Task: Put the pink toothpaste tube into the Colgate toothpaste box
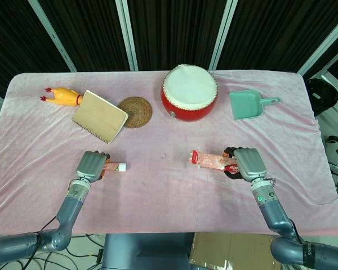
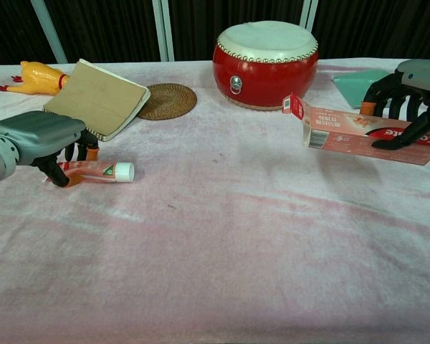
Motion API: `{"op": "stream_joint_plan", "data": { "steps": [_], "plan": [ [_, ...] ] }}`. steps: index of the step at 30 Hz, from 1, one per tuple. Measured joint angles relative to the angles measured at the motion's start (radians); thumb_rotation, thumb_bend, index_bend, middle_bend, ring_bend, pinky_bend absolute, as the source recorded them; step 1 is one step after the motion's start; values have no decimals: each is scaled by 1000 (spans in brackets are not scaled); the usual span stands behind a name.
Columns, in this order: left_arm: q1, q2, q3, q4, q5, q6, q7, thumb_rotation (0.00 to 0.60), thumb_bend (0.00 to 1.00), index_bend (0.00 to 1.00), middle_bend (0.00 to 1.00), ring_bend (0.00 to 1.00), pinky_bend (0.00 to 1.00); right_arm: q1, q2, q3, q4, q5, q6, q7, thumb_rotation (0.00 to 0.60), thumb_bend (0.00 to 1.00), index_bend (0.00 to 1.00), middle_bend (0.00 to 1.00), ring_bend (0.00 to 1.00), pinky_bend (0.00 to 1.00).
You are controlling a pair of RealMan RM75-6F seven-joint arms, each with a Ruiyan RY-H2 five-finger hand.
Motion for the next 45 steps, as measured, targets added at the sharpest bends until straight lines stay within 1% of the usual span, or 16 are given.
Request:
{"op": "stream_joint_plan", "data": {
  "steps": [4, 7, 9, 16, 20, 21, 24, 31, 35, 45],
  "plan": [
    [-5, 7, 4, -7, 46, 17, -4, 600, 415, 570, 517, 430, 555, -3, 3, -2, -7, -3, 6, 0, 600, 256, 441, 438, 428, 524],
    [-26, 33, 1, -34, 109, 28, 10, 600, 415, 573, 519, 432, 556, -7, 6, 1, -23, -1, 18, 1, 600, 256, 442, 439, 428, 524],
    [-49, 66, -5, -69, 146, 25, 25, 600, 415, 579, 523, 435, 557, -8, 8, 5, -38, 4, 25, 0, 600, 256, 442, 440, 429, 524],
    [-140, 182, -49, -188, 199, -24, 79, 600, 415, 588, 531, 443, 565, -4, 12, 27, -93, 23, 54, -18, 600, 257, 442, 441, 429, 524],
    [-188, 240, -73, -238, 195, -68, 121, 600, 415, 588, 530, 444, 564, -1, 12, 37, -124, 44, 70, -31, 600, 257, 442, 441, 429, 524],
    [-207, 255, -85, -255, 192, -75, 141, 600, 415, 588, 530, 443, 565, 0, 12, 39, -132, 46, 73, -34, 600, 257, 442, 441, 429, 524],
    [-234, 273, -104, -283, 186, -88, 165, 600, 415, 588, 530, 443, 565, 2, 10, 46, -160, 61, 88, -47, 600, 257, 441, 441, 429, 524],
    [-319, 326, -139, -353, 124, -121, 227, 600, 415, 588, 530, 443, 565, 8, 4, 75, -234, 142, 119, -61, 600, 257, 442, 441, 429, 524],
    [-345, 330, -147, -365, 103, -113, 233, 600, 415, 588, 530, 443, 565, 14, -2, 80, -251, 164, 131, -69, 600, 257, 442, 441, 429, 524],
    [-383, 276, -147, -346, 91, -73, 205, 600, 413, 588, 530, 443, 565, 21, -13, 89, -280, 190, 151, -64, 600, 256, 442, 441, 429, 524]
  ]
}}
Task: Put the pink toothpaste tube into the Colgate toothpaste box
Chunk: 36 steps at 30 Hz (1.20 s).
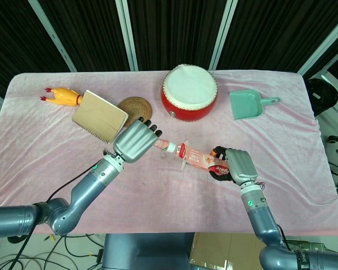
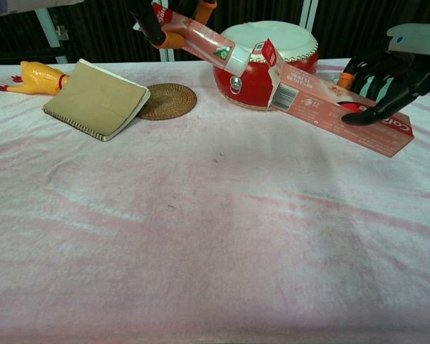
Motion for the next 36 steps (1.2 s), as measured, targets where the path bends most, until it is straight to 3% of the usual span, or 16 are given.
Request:
{"op": "stream_joint_plan", "data": {
  "steps": [36],
  "plan": [
    [-92, -55, 20, -2, -6, 59, -30, 600, 413, 588, 530, 443, 566, 20, 1, 5, -39, 8, 34, 6, 600, 257, 442, 441, 429, 525]
  ]
}}
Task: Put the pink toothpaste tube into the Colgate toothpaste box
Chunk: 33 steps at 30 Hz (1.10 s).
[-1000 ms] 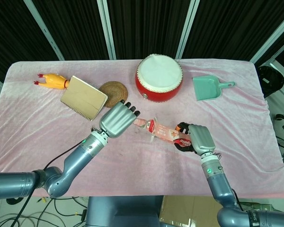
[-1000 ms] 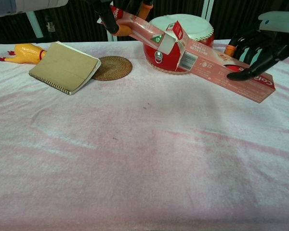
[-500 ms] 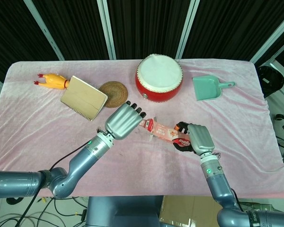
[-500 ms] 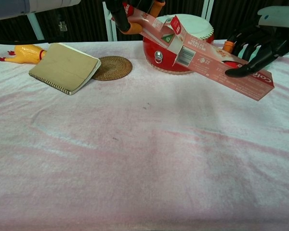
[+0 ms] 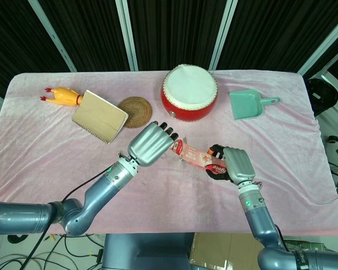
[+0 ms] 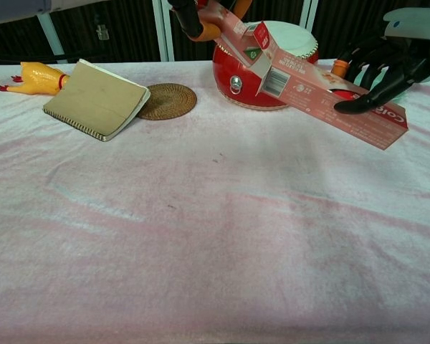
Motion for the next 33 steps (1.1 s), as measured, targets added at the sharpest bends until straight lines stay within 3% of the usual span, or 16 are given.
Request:
{"op": "stream_joint_plan", "data": {
  "steps": [24, 33],
  "plan": [
    [-2, -15, 31, 21, 17, 9, -32, 600, 407, 578, 519, 437, 556, -1, -3, 9, -2, 8, 6, 29, 600, 257, 442, 441, 429, 524],
    [-52, -25, -7, 48, 35, -6, -15, 600, 402, 569, 509, 429, 548, -16, -6, 53, -43, -7, 20, 127, 600, 267, 442, 441, 429, 525]
  ]
}}
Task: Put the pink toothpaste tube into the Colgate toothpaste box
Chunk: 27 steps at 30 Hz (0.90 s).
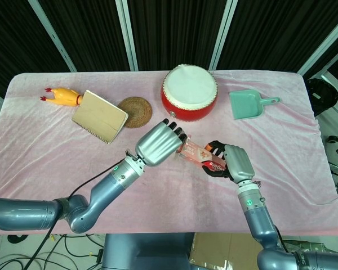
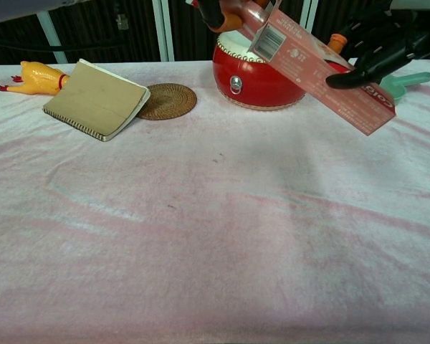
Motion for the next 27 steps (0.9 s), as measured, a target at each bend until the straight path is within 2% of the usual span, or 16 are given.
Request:
{"op": "stream_joint_plan", "data": {
  "steps": [5, 8, 10, 12, 16, 27],
  "plan": [
    [-26, 0, -14, 0, -2, -11, 19, 600, 345, 514, 440, 370, 492, -3, 2, 9, -20, -10, 2, 16, 600, 267, 442, 440, 429, 525],
    [-45, 2, -20, -3, -4, -20, 40, 600, 192, 402, 326, 271, 399, -5, -1, 11, -23, -16, 6, 25, 600, 268, 441, 440, 429, 525],
    [-59, 2, -26, -9, -11, -23, 59, 600, 53, 288, 227, 181, 309, -8, -3, 15, -22, -18, 12, 39, 600, 268, 441, 440, 429, 525],
    [-67, 3, -31, -21, -22, -19, 73, 600, 3, 214, 158, 126, 253, -11, -5, 19, -17, -20, 16, 49, 600, 268, 442, 440, 429, 524],
    [-68, 8, -32, -29, -1, -16, 51, 600, 0, 137, 79, 97, 205, -20, -6, 28, -8, -20, 20, 81, 600, 268, 442, 440, 429, 525],
    [-45, 51, -33, -31, 194, -20, -161, 600, 0, 56, 11, 8, 124, -53, -33, 68, 38, -20, 46, 193, 600, 268, 442, 440, 429, 525]
  ]
}}
